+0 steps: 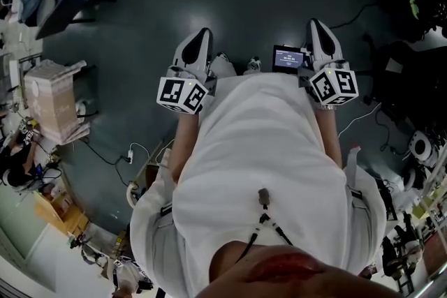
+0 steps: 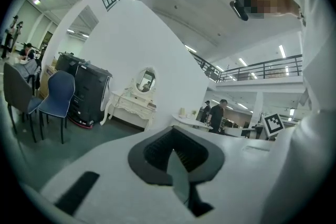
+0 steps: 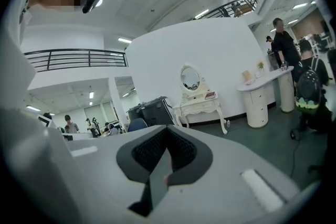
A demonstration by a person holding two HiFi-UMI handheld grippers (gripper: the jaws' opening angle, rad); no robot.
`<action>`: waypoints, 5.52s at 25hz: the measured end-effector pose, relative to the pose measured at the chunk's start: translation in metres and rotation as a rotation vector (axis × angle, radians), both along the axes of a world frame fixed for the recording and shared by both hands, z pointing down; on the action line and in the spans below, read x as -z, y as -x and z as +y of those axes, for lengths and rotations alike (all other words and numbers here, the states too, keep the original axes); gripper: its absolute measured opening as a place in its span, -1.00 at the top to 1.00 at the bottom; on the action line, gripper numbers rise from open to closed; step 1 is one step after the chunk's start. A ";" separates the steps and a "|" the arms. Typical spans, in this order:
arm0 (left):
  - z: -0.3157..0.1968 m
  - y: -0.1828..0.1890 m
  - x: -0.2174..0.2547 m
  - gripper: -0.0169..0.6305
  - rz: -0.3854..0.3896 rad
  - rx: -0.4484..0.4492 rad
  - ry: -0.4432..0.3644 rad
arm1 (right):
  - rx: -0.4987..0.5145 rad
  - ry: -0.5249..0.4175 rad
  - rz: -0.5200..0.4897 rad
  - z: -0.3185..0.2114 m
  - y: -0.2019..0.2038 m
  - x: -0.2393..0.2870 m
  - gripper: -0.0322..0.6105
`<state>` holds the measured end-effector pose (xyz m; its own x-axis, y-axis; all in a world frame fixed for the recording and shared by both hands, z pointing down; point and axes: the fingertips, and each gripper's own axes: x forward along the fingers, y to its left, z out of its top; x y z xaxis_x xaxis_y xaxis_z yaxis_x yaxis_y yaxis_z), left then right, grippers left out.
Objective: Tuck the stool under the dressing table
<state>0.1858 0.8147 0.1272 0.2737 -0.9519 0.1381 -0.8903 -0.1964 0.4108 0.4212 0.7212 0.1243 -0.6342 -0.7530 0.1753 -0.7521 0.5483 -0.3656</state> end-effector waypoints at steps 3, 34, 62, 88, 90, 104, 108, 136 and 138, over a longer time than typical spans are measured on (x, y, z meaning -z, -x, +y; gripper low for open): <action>-0.008 -0.007 -0.004 0.92 -0.003 0.002 0.012 | -0.008 0.029 0.027 -0.006 -0.014 -0.011 0.88; -0.215 0.145 -0.029 0.92 0.024 -0.182 0.011 | -0.168 0.044 0.157 -0.168 0.096 -0.012 0.88; -0.401 0.135 -0.057 0.91 0.002 0.059 0.116 | -0.006 -0.003 0.180 -0.474 0.044 -0.030 0.88; -0.522 0.165 -0.350 0.87 -0.070 -0.146 0.403 | 0.075 0.332 0.213 -0.548 0.146 -0.340 0.88; -0.529 0.171 -0.389 0.84 -0.063 -0.142 0.430 | 0.062 0.380 0.222 -0.544 0.151 -0.384 0.88; -0.521 0.213 -0.610 0.41 -0.066 -0.049 0.661 | 0.127 0.581 0.363 -0.508 0.174 -0.607 0.81; -0.520 0.215 -0.635 0.27 -0.039 -0.011 0.713 | 0.107 0.616 0.392 -0.519 0.175 -0.631 0.51; -0.553 0.220 -0.680 0.28 -0.066 -0.042 0.815 | 0.044 0.769 0.489 -0.527 0.176 -0.684 0.09; -0.564 0.226 -0.682 0.28 -0.062 -0.043 0.809 | 0.028 0.762 0.489 -0.537 0.182 -0.686 0.09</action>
<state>-0.0405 0.2507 0.8089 0.2772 -0.5397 0.7949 -0.9146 0.1052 0.3904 0.2388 0.1842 0.8104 -0.3745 -0.3075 0.8747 -0.9088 0.3088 -0.2806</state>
